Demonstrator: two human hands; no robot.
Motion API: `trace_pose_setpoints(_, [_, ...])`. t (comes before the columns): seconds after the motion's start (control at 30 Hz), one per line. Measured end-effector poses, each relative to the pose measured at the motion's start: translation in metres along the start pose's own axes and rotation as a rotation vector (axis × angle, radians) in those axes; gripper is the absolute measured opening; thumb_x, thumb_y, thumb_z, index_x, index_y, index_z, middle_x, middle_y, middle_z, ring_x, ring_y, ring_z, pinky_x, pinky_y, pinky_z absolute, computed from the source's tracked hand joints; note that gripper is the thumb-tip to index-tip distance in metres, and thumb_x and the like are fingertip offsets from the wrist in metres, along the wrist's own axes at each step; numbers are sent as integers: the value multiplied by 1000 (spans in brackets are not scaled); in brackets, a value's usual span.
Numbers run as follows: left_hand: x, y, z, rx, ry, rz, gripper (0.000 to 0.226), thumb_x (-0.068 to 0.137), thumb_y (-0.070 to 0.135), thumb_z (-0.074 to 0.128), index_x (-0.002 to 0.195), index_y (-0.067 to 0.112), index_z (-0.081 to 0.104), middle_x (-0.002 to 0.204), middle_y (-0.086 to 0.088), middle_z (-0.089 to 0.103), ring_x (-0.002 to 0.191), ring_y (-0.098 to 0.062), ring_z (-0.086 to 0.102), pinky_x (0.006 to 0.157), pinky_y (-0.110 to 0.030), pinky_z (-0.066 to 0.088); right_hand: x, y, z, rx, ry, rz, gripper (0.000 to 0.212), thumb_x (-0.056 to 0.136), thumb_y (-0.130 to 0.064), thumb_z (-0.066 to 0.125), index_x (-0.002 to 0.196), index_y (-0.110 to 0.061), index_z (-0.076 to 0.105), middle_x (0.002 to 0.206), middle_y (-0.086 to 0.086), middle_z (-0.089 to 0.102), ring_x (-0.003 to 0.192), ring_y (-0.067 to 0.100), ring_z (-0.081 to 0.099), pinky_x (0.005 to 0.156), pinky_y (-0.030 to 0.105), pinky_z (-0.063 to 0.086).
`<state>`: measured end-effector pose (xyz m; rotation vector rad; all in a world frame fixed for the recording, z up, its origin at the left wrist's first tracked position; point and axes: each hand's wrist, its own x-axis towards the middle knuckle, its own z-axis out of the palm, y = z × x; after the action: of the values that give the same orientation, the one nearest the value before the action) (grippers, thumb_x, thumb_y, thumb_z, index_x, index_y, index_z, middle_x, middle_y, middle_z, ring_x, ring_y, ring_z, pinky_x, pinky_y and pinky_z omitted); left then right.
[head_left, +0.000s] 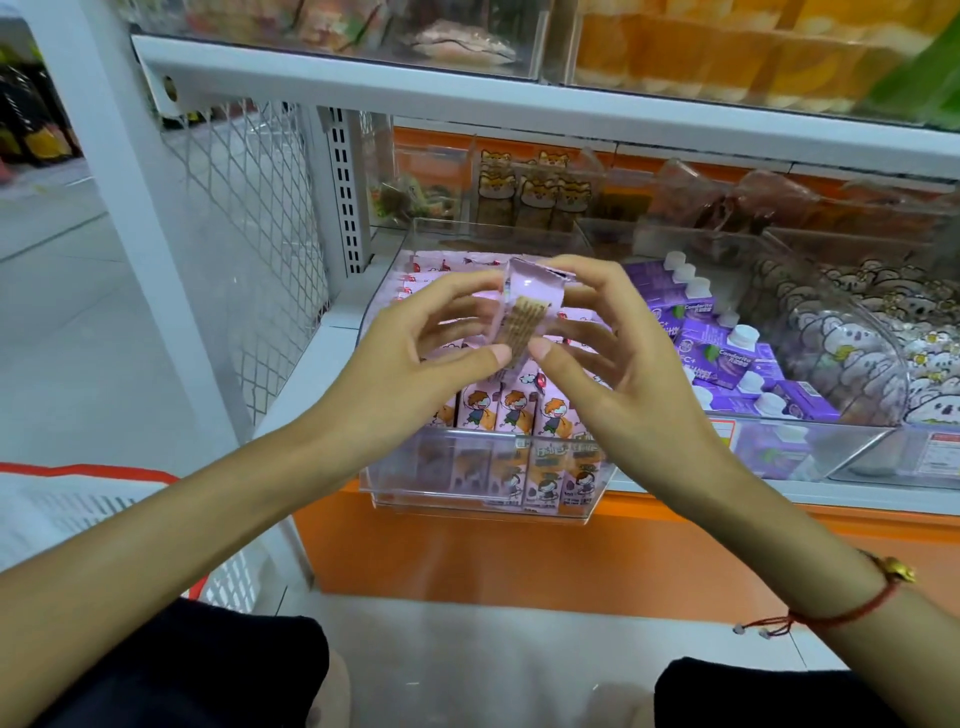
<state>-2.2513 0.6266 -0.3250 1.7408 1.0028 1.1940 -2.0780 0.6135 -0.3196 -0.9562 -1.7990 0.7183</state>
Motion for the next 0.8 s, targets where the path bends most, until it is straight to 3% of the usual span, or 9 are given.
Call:
trace_pose_setpoints(0.13, [0, 0, 1, -12, -6, -27, 42, 88, 12, 65, 127, 23, 56, 123, 6, 63, 110, -3, 62, 98, -25, 48, -1, 2, 1, 5, 2, 4, 50, 93, -11, 58, 135, -30, 39, 122, -1, 53, 106, 7, 59, 93, 20, 47])
trace_pose_setpoints(0.27, [1, 1, 4, -208, 114, -77, 48, 76, 30, 70, 121, 21, 55, 109, 5, 70, 96, -10, 70, 85, -27, 56, -2, 4, 6, -79, 11, 8, 85, 82, -16, 73, 142, -38, 17, 129, -26, 40, 116, -5, 48, 93, 12, 42])
trace_pose_setpoints(0.3, [1, 1, 5, -248, 132, -91, 52, 72, 34, 70, 120, 20, 56, 105, 5, 72, 94, -11, 71, 80, -26, 57, -3, 4, 8, -90, 18, 5, 82, 80, -15, 74, 138, -37, 22, 124, -28, 42, 112, -5, 50, 90, 14, 45])
trace_pose_setpoints(0.37, [2, 0, 7, -259, 139, -107, 58, 67, 40, 70, 120, 20, 56, 102, 8, 73, 92, -9, 71, 75, -23, 57, -3, 2, 10, -107, 40, 7, 59, 81, -14, 72, 124, -34, 37, 114, -16, 51, 99, 2, 56, 81, 23, 51])
trace_pose_setpoints(0.47, [3, -4, 4, -230, 177, -102, 73, 64, 40, 73, 130, 23, 48, 118, 12, 66, 100, -3, 68, 87, -27, 56, 0, 1, 5, -105, 64, 32, 34, 86, -7, 66, 111, -26, 52, 103, -5, 60, 81, 8, 60, 66, 20, 50])
trace_pose_setpoints(0.6, [3, -5, -5, -74, 159, 10, 74, 69, 38, 75, 133, 41, 38, 136, 18, 48, 117, 11, 49, 87, -5, 45, 4, 6, -4, 16, 48, 179, 28, 88, -10, 65, 112, -22, 59, 100, -7, 66, 75, -2, 62, 63, 11, 48])
trace_pose_setpoints(0.67, [4, -6, -6, 21, 105, 70, 56, 78, 24, 76, 126, 37, 51, 128, 12, 55, 116, 4, 52, 92, -12, 48, 7, 10, -9, 145, 75, 296, 27, 85, -18, 68, 111, -23, 61, 95, -4, 70, 81, 7, 67, 74, 21, 53])
trace_pose_setpoints(0.73, [5, -6, -9, 113, 114, 112, 43, 82, 17, 73, 116, 38, 58, 120, 12, 60, 110, 1, 55, 86, -16, 51, 10, 13, -14, 281, 116, 374, 37, 76, -28, 73, 111, -22, 61, 92, 2, 74, 85, 18, 71, 83, 29, 53])
trace_pose_setpoints(0.8, [7, -6, -14, 147, 136, 125, 37, 82, 23, 73, 114, 38, 61, 116, 15, 63, 105, -1, 59, 81, -23, 55, 14, 11, -16, 387, 161, 387, 52, 69, -34, 74, 115, -14, 59, 82, 3, 74, 75, 17, 70, 73, 23, 54])
